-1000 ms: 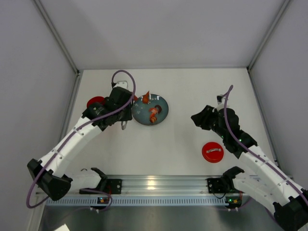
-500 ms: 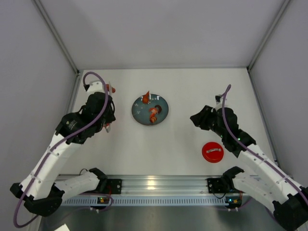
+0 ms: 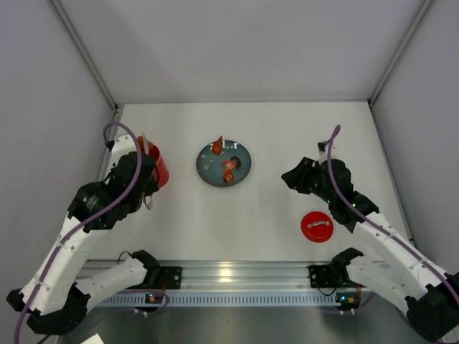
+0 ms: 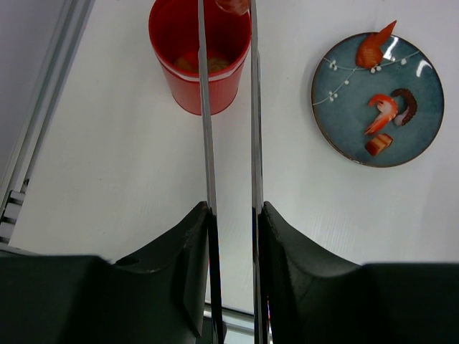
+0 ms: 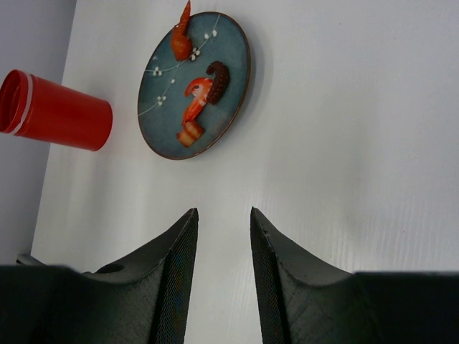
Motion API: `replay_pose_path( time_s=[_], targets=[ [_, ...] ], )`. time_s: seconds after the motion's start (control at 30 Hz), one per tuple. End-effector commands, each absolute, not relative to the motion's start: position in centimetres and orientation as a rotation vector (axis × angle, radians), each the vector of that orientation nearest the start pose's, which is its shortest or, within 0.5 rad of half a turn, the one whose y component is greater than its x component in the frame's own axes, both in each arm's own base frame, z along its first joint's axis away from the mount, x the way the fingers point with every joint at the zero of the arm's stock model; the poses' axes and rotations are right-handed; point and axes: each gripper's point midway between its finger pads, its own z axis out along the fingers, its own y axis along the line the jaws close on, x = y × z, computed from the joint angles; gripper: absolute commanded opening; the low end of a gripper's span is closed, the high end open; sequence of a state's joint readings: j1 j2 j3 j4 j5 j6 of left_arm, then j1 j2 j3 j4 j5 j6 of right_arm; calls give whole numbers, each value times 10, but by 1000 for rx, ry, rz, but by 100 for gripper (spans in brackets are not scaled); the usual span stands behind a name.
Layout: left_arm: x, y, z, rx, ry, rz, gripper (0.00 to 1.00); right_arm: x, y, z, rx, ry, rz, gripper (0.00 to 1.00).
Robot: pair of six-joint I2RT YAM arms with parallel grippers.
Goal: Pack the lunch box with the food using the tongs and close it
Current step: Place the fake food in the packing box.
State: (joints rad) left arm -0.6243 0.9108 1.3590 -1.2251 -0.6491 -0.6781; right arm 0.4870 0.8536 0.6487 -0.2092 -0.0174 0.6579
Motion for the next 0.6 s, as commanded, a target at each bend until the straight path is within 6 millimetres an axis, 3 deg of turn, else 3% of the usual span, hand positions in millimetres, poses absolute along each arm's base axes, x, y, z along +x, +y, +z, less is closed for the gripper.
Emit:
replay_pose_path(
  time_s=[0.0, 0.57],
  targets=[
    [204, -35, 295, -420, 2107, 51, 9, 267, 181, 208, 137, 2004, 787, 35],
    [194, -31, 271, -442, 2148, 62, 13, 267, 181, 204, 141, 2010, 790, 35]
  ],
)
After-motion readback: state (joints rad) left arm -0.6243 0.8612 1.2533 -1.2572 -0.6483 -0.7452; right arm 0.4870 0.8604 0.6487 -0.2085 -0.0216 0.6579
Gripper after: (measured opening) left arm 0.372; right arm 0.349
